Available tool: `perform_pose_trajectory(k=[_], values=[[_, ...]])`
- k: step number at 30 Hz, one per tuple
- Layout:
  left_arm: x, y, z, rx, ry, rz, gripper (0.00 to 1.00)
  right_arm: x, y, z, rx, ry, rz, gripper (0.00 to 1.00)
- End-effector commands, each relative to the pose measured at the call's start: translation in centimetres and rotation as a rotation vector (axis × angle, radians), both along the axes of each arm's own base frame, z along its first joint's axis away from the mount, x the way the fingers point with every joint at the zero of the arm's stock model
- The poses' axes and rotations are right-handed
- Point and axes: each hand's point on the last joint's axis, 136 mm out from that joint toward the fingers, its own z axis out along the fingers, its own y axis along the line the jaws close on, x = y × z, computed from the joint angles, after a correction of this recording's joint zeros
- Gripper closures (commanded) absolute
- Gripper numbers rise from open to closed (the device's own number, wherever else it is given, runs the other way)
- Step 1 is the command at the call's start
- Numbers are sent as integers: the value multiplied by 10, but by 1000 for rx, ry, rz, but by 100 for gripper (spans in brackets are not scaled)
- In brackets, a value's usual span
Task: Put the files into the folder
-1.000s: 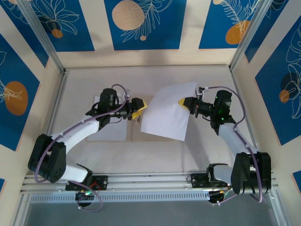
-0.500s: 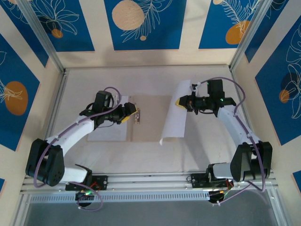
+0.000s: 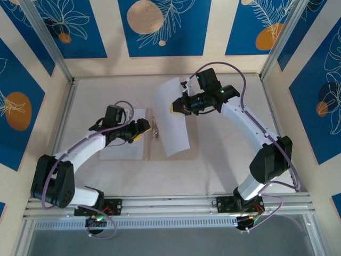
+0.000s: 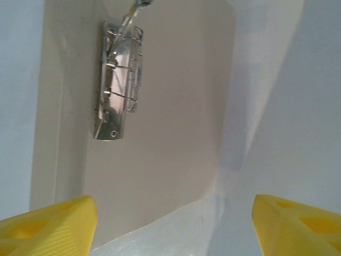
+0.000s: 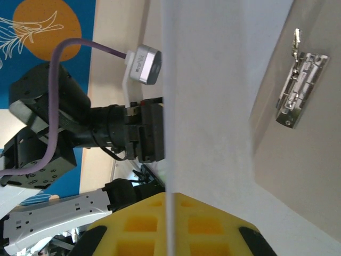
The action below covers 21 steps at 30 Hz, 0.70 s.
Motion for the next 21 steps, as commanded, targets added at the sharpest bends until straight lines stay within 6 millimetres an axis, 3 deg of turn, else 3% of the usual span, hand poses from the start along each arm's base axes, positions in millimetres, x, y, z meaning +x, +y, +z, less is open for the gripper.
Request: perform_pose_trajectory(k=[1,5,14,21], values=[[-3,13,-2,12,1,18,23,0,1,6,22,-12,20,99],[-4,20,-4,18,4,33,23,13,-7,-20,28,-10,-6,99],[-4,19,-3,-2,8,22,23,52,-26,-137,-130,107,-72,99],[-5,21,1,0,-1,21,23,61,-42,-181,-255,147,-131,98]])
